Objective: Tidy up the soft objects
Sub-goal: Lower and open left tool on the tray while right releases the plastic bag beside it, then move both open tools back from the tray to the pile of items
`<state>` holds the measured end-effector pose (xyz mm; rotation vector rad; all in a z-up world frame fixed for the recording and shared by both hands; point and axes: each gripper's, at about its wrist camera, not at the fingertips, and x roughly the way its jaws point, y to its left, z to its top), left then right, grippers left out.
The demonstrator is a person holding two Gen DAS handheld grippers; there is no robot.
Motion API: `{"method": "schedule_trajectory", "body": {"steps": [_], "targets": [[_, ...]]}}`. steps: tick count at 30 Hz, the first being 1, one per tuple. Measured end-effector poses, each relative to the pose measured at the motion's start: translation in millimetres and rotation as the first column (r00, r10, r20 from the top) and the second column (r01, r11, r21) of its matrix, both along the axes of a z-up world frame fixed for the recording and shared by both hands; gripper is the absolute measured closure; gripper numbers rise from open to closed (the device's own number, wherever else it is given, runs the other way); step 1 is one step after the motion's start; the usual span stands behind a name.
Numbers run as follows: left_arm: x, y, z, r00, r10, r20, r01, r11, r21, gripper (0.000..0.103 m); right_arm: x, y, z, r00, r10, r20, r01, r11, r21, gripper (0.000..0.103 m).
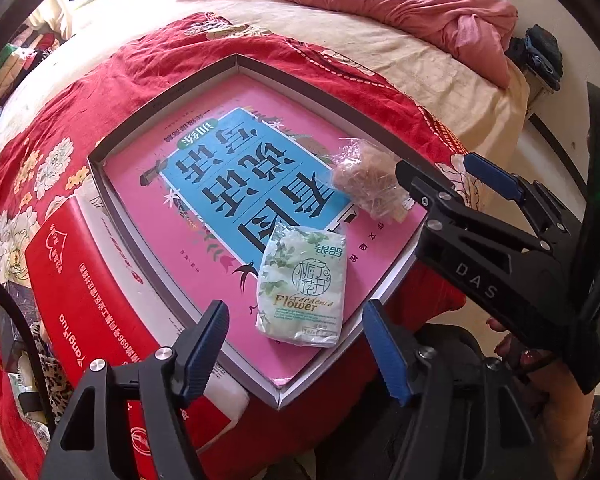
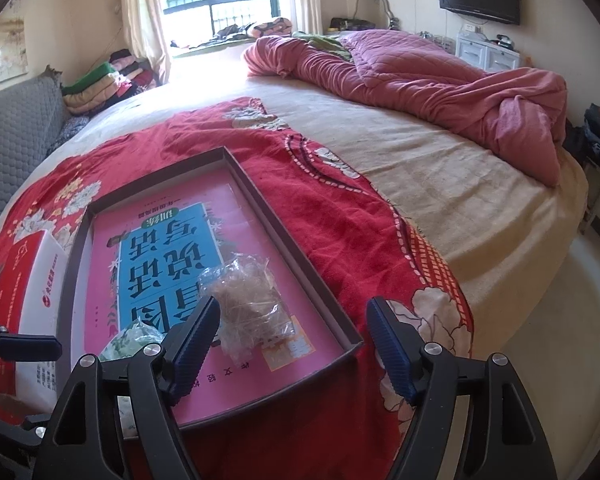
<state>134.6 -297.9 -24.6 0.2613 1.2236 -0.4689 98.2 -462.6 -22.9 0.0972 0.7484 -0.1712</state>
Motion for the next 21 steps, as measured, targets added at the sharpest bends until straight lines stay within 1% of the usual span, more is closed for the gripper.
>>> {"method": "schedule_trajectory", "body": {"steps": [3, 10, 15, 21], "targets": [[-4.2, 5.4, 7.0, 1.0, 0.015, 0.012, -0.014, 0.999, -0.034, 0.031, -5.2, -3.4, 4.5, 1.0, -0.02, 0.023, 0.02, 1.0, 0.014, 0.026], [-21.8, 19.7, 30.6, 0.994, 0.049, 0.101, -0.039, 0.994, -0.097, 0.026, -14.4, -1.0, 14.0, 0.997, -0.049, 0.054, 0.049, 0.999, 0.004, 0.025], [-30.4, 32.7, 40.2, 0.99, 0.075, 0.123, -0.06, 0.991, -0.121, 0.024, -24.5, 6.4, 27.8, 0.993, -0.058, 0.105, 0.059, 0.998, -0.009, 0.025], [-35.7, 54.6, 46.0, 0.985, 0.119, 0.127, -0.1, 0.984, -0.147, 0.023, -30.9, 18.0, 39.8, 0.99, -0.055, 0.131, 0.06, 0.998, -0.031, 0.025]]}}
